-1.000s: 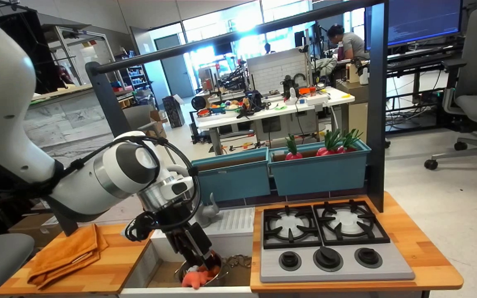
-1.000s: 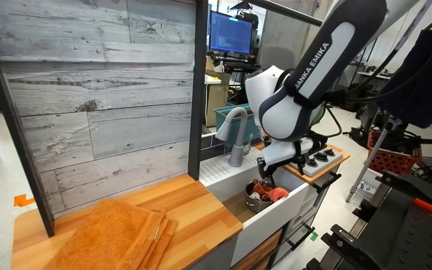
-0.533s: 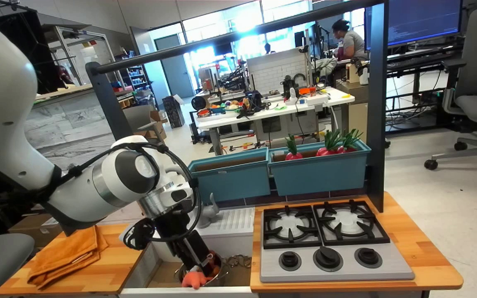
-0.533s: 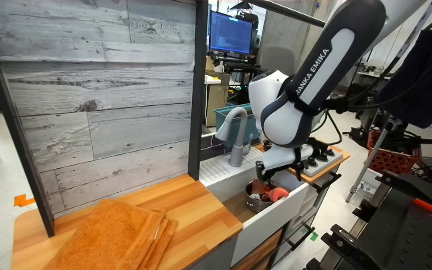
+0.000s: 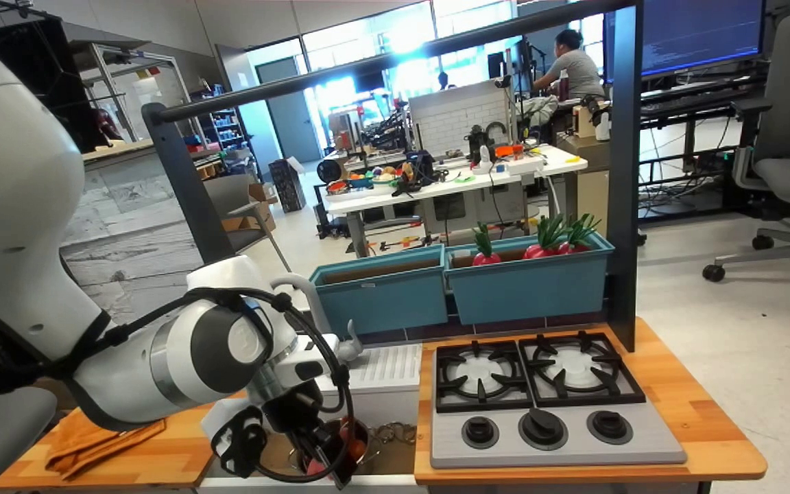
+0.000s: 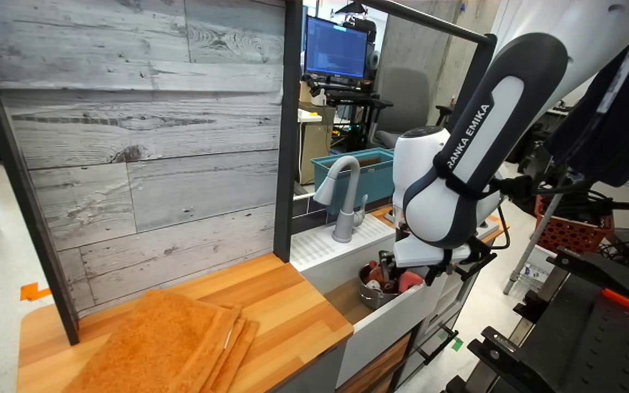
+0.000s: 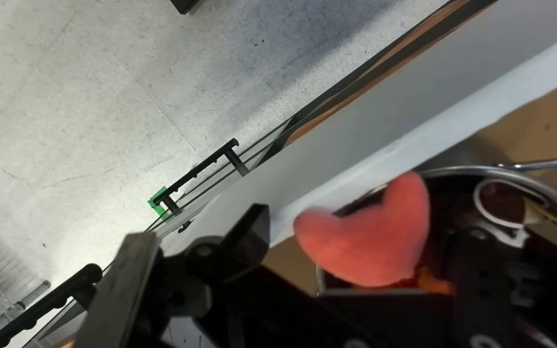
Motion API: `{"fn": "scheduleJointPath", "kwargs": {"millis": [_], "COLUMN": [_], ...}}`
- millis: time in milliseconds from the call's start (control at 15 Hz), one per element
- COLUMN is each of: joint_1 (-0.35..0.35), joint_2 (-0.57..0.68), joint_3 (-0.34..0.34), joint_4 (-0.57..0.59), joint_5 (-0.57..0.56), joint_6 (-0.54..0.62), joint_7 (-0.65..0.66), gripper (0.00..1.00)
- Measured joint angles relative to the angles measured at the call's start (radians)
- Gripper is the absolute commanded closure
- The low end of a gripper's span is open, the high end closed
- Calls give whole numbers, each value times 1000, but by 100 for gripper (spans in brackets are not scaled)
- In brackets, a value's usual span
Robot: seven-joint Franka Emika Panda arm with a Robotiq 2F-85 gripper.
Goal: Remove all the toys from the pot and put them on the stove, then take the towel and clean the base top on the left
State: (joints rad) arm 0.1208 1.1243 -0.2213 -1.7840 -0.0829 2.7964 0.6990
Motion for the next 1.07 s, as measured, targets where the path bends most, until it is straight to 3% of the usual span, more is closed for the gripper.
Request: {"fn": "scheduleJointPath", "kwargs": {"millis": [333,400,733,1067], "joint_1": [-12,-12,-11,-8], "joint_2": [0,0,-31,-221], "joint_3": [4,7,25,-20], "joint_4": [-26,-30,-59,-163], "joint_5": [67,80,140,181], "joint_6": [78,94,150,80], "joint_7": [-76,-91,-164,-188], "gripper": [96,99,98,98]}}
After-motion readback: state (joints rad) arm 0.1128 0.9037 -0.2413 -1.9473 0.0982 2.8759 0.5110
